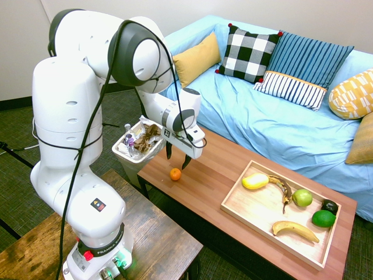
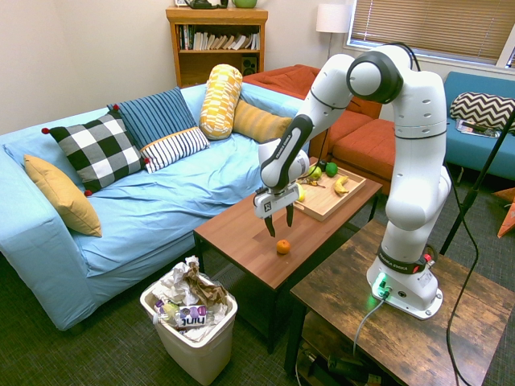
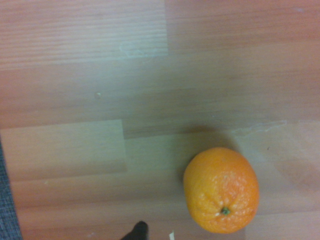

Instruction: Put the tangerine in the tray

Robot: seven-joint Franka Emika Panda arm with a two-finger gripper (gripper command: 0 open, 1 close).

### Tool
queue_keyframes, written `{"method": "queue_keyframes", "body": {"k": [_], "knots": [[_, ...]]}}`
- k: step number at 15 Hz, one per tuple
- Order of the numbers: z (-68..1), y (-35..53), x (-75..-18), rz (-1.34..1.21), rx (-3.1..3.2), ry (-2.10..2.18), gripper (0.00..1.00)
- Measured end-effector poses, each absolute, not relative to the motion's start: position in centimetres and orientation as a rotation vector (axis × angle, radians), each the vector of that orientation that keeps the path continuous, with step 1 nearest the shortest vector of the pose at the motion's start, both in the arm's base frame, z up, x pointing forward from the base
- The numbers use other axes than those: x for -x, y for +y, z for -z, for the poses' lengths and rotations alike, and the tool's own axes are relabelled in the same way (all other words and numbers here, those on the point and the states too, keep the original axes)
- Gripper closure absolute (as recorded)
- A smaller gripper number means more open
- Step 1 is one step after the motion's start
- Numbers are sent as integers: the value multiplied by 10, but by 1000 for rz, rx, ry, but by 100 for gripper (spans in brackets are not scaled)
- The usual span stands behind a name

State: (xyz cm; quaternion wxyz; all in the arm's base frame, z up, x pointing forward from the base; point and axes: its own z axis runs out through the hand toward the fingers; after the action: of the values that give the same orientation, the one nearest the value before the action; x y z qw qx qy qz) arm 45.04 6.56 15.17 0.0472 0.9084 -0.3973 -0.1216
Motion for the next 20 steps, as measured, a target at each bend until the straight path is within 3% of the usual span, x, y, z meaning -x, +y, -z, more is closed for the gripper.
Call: {"method": "queue_keyframes", "body": {"k": [6,7,20], "knots": [[-90,72,-453,478,-2715,-1176,0],[-84,72,-453,490,-2707,-1183,100],[-81,77,-457,503,-2712,-1209,100]]}}
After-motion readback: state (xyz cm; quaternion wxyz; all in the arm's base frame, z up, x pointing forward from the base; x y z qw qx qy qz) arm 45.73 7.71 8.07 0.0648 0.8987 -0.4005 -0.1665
